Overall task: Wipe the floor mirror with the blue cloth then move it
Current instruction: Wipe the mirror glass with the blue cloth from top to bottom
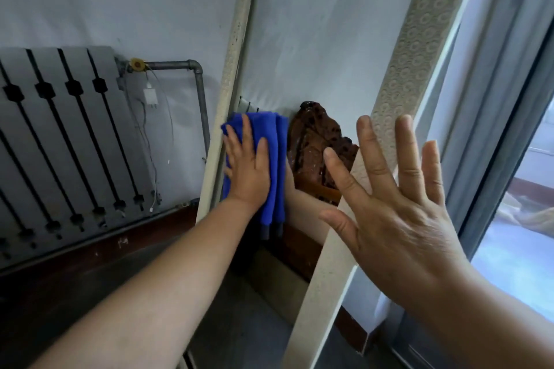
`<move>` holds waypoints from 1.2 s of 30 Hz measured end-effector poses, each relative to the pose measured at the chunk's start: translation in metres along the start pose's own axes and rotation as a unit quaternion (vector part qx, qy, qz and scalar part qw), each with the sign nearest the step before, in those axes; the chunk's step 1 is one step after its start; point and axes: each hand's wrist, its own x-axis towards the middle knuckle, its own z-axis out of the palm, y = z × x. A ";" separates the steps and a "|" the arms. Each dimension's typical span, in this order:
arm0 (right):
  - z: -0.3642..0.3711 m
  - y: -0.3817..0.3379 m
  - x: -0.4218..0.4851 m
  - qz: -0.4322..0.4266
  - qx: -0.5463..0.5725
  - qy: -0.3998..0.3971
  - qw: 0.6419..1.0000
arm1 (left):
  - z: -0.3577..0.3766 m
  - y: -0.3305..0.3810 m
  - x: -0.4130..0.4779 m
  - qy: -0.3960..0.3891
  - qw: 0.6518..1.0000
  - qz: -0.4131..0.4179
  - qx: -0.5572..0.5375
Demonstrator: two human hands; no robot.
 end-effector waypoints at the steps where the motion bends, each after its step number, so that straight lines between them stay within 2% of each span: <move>1: -0.002 0.002 0.003 -0.001 0.006 0.002 1.000 | 0.001 0.004 0.010 0.007 0.999 -0.034 -0.007; 3: -0.005 0.006 0.013 0.000 0.014 0.005 1.000 | 0.006 0.007 0.009 0.009 0.998 -0.056 -0.003; 4: -0.006 0.008 0.017 -0.001 0.013 0.004 1.000 | 0.010 0.007 -0.003 0.006 0.999 -0.040 0.002; 9: -0.002 0.004 0.015 -0.013 0.012 -0.010 1.000 | 0.018 -0.033 -0.113 -0.060 0.989 0.127 0.054; 12: 0.002 0.003 0.008 -0.024 0.006 -0.016 1.000 | 0.013 -0.073 -0.123 -0.076 0.982 0.149 0.093; 14: 0.002 0.003 0.008 -0.025 -0.006 -0.015 1.000 | 0.010 -0.076 -0.088 -0.052 0.992 0.087 0.069; 16: 0.002 0.001 0.008 -0.022 -0.014 -0.014 1.000 | 0.005 -0.065 -0.039 -0.007 0.999 -0.036 0.011; 18: 0.002 -0.001 0.008 -0.018 -0.016 -0.005 1.000 | 0.001 -0.045 0.001 0.026 0.988 -0.153 -0.005; 19: 0.002 -0.001 0.008 -0.015 -0.019 0.000 1.000 | 0.002 -0.034 0.009 0.034 0.983 -0.181 -0.002; 20: 0.003 -0.001 0.007 -0.011 -0.019 0.003 1.000 | 0.006 -0.023 0.007 0.034 0.985 -0.170 0.000; 21: 0.003 -0.002 0.007 -0.004 -0.017 0.005 1.000 | 0.011 -0.011 -0.004 0.026 0.992 -0.120 0.004; 23: 0.004 -0.002 0.006 0.005 -0.010 0.008 1.000 | 0.019 0.009 -0.046 -0.004 0.999 0.036 0.012; 25: 0.004 -0.004 0.006 0.011 -0.008 0.003 1.000 | 0.022 0.001 -0.089 -0.036 0.987 0.151 0.036; 27: 0.003 -0.005 0.006 0.015 -0.001 -0.002 1.000 | 0.023 -0.040 -0.124 -0.059 0.979 0.177 0.083; 29: 0.002 -0.006 0.007 0.018 -0.002 0.000 1.000 | 0.019 -0.089 -0.152 -0.067 0.984 0.131 0.096; 31: 0.002 -0.006 0.007 0.016 -0.012 0.001 1.000 | 0.015 -0.111 -0.156 -0.058 0.997 0.000 0.050; 34: 0.002 -0.007 0.007 0.012 -0.014 -0.001 1.000 | 0.015 -0.089 -0.111 0.017 0.980 -0.193 -0.042; 35: 0.002 -0.007 0.007 0.013 -0.014 -0.002 1.000 | 0.014 -0.075 -0.092 0.020 0.975 -0.219 -0.046; 36: 0.002 -0.007 0.006 0.013 -0.014 -0.002 1.000 | 0.014 -0.059 -0.075 0.014 0.977 -0.210 -0.036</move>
